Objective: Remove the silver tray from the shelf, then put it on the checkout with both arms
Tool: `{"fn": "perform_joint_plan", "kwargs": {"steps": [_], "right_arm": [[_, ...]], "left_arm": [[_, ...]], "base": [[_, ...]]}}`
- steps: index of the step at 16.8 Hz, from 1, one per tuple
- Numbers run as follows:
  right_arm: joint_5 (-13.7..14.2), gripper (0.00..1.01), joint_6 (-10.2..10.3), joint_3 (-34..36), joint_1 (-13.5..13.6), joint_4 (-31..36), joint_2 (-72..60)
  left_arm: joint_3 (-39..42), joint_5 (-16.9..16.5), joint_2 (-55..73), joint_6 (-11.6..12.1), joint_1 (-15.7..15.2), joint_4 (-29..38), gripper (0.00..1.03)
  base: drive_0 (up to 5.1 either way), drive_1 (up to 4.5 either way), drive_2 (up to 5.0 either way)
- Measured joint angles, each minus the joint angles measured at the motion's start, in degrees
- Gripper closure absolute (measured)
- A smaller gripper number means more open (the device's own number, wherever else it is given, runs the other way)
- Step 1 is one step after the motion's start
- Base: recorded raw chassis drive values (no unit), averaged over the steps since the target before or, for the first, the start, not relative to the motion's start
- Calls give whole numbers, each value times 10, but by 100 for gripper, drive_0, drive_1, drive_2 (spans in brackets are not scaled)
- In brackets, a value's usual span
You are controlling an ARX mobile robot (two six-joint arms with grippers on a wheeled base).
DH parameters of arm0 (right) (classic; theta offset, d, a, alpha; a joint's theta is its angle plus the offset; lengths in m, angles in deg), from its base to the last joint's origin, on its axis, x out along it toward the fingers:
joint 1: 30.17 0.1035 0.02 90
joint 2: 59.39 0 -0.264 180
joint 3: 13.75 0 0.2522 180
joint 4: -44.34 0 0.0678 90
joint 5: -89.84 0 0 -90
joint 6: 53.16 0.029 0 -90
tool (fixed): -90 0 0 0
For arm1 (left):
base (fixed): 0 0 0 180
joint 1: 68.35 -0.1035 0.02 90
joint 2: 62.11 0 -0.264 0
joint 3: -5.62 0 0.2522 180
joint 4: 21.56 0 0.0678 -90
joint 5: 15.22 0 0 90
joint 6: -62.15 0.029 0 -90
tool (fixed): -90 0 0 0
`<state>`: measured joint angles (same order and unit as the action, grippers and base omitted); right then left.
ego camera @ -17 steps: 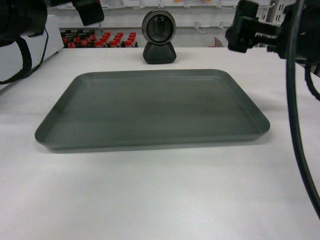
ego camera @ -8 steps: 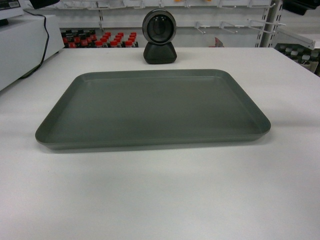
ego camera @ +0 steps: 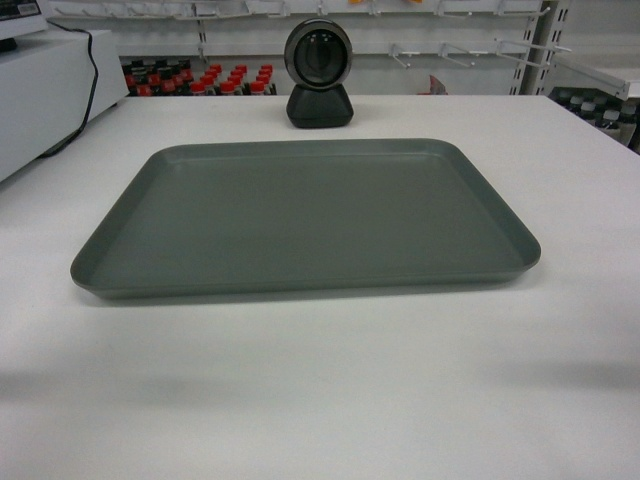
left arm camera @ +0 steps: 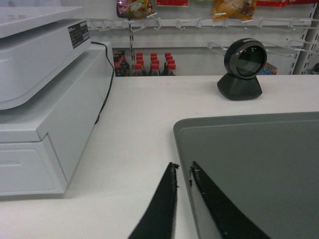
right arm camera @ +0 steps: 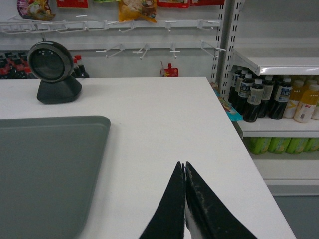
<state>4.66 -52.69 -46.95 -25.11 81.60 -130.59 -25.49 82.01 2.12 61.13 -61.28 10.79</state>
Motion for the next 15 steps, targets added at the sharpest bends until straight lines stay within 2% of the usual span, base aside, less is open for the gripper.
{"fn": "perform_joint_plan", "kwargs": {"steps": [1, 3, 4, 5, 6, 7, 8, 12, 13, 15], "right_arm": [[-5, 99, -2, 22, -7, 0, 23], [-8, 99, -3, 54, -14, -1, 63], [-41, 99, -3, 70, -34, -8, 83], [-45, 99, -3, 85, -49, -16, 103], [-44, 99, -3, 98, -54, -23, 121], [-46, 99, -3, 111, -54, -32, 145], [-46, 99, -3, 121, -54, -44, 167], [-47, 99, -3, 150, -53, -91, 245], [-47, 99, -3, 169, -53, -50, 241], [-47, 99, -3, 186, -53, -99, 272]], "left_arm": [[19, -6, -23, 0, -7, 1, 101], [49, -16, -58, 2, -17, -3, 101], [63, -22, -76, 2, -21, -11, 101], [77, -26, -96, 2, -27, -19, 101], [88, -47, -114, 2, -41, -26, 101], [99, -68, -136, 2, -66, -36, 101], [107, -66, -158, 2, -74, -47, 101], [134, -71, -229, 2, -71, -93, 101], [139, -71, -250, 2, -71, -107, 101], [163, -71, -263, 2, -71, -91, 101]], "base": [[0, 0, 0], [0, 0, 0], [0, 0, 0], [0, 0, 0], [0, 0, 0], [0, 0, 0], [0, 0, 0], [0, 0, 0], [0, 0, 0], [0, 0, 0]]}}
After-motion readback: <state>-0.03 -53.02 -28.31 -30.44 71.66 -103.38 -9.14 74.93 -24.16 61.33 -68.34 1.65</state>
